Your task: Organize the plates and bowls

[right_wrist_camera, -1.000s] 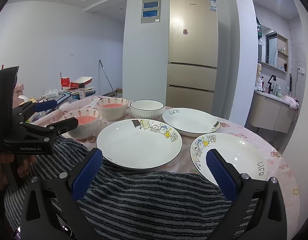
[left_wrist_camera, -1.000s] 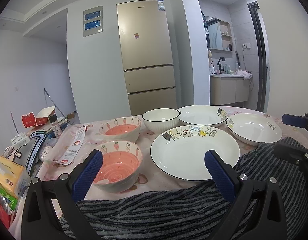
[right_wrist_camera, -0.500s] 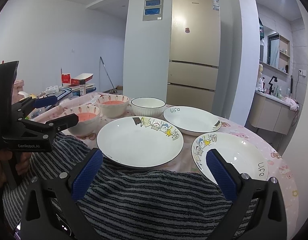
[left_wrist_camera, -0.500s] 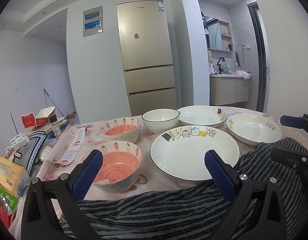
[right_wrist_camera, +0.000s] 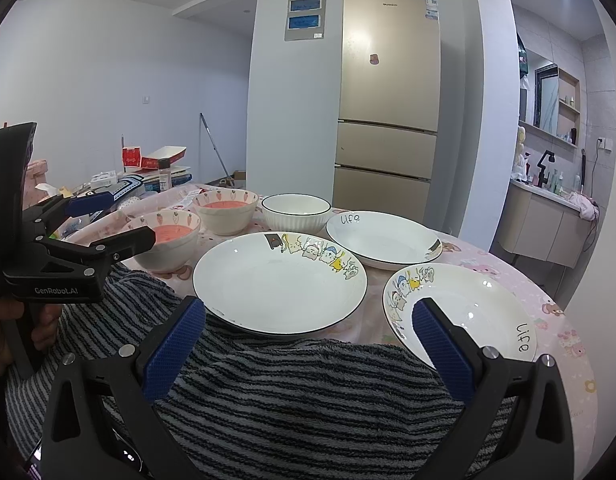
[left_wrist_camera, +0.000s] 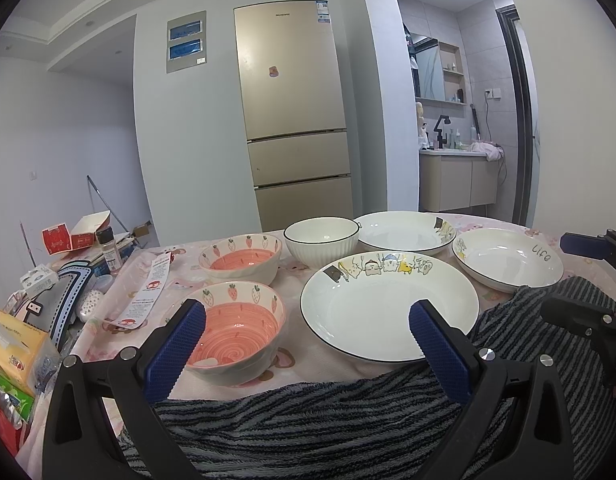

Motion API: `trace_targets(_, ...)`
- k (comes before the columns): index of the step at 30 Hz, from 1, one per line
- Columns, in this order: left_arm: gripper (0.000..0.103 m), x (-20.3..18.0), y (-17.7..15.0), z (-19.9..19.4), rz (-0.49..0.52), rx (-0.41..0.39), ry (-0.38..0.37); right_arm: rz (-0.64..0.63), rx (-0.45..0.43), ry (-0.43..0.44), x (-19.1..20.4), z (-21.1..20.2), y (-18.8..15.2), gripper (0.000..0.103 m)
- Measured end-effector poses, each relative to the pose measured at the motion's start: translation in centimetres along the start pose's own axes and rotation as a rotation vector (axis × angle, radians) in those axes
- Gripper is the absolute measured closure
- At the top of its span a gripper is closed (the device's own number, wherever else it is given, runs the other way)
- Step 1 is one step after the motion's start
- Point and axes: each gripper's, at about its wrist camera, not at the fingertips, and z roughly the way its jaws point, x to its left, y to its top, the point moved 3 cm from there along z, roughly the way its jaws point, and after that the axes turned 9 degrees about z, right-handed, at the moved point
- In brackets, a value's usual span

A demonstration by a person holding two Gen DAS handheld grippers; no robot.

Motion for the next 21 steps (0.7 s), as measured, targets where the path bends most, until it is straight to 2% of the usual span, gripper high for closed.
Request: trace_targets(21, 0.000, -0.21, -0.08, 0.40, -0.001, 0.015, -0.003, 0.000, -0.002, 0.002, -0.08, -0.08, 0.00, 0.000)
